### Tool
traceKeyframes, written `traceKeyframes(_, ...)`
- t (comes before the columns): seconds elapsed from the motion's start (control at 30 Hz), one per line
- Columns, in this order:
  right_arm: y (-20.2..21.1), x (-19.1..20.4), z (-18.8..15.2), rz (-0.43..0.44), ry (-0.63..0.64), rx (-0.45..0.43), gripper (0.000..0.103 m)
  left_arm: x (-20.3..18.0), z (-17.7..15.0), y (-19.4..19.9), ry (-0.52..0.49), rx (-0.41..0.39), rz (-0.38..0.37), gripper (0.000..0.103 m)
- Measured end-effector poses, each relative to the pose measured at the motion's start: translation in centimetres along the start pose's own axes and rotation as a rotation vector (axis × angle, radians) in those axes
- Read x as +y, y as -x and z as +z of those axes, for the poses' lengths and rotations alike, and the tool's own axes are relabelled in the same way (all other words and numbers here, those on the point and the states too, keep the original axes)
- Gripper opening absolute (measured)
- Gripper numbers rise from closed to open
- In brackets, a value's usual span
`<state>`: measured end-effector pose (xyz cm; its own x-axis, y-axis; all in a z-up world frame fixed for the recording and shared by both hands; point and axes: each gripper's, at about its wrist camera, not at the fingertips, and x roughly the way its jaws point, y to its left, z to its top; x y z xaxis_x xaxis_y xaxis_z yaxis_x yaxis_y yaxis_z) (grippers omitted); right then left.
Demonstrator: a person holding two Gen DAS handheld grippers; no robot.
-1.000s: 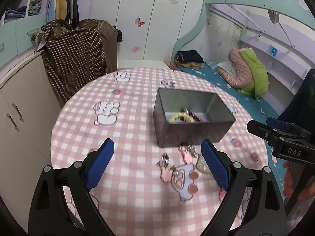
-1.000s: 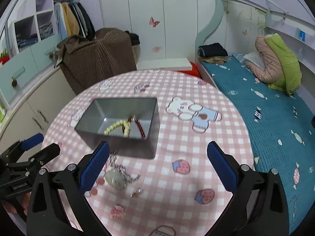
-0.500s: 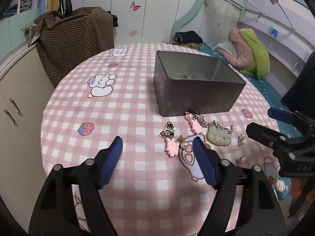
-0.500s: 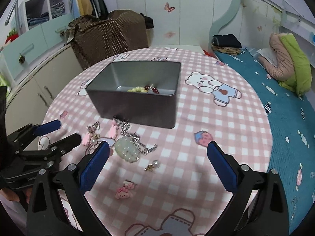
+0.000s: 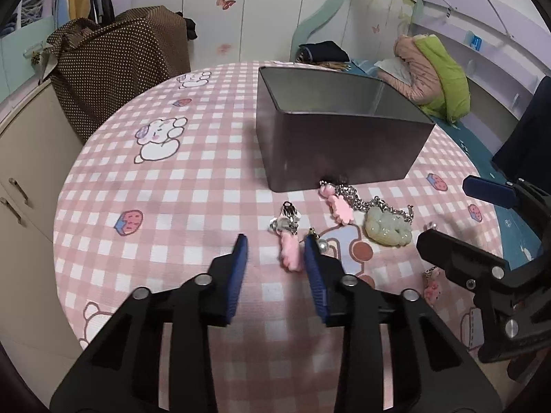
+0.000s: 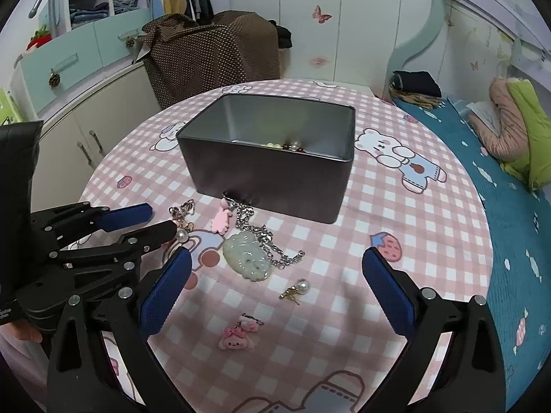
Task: Organize jewelry
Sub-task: 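Grasp the pink charm with the left tool while the right tool grasps the jade pendant, then lift the pink charm and jade pendant and carry both over the tin box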
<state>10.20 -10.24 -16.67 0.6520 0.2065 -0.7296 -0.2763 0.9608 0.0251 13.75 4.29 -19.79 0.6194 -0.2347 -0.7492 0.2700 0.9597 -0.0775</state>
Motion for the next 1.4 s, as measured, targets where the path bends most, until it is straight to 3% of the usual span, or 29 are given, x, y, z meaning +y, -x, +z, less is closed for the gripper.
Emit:
traceKeyframes(0.17,-0.4,0.7,-0.1,0.019,0.031,0.0,0.089,-0.1,0.0,-0.2,-0.015,-0.013,0.005,0.023)
traceKeyframes(0.33,-1.0,1.2,-0.2,0.022,0.055,0.008,0.081,0.4,-0.1,-0.2,0.0,-0.029,-0.04,0.01)
traceKeyframes(0.6,-1.4,1.6,-0.2,0.033,0.076,0.014,0.066,1.3,-0.2,0.7,0.046,-0.047,-0.096,0.01)
traceKeyframes(0.9,-2.4,2.2,-0.2,0.034,0.088,0.037,0.055,1.7,-0.3,2.9,0.065,-0.103,-0.113,0.01)
traceKeyframes(1.23,-3.4,2.3,-0.1,0.004,0.104,0.044,0.047,1.6,-1.1,2.8,0.069,-0.091,-0.12,0.01)
traceKeyframes(1.3,-3.3,2.2,-0.2,0.006,0.103,0.045,0.034,1.4,-1.2,2.8,0.068,-0.091,-0.126,0.01)
traceKeyframes(1.4,-3.2,2.0,-0.3,0.011,0.104,0.051,0.034,1.2,-1.3,2.9,0.064,-0.092,-0.134,0.01)
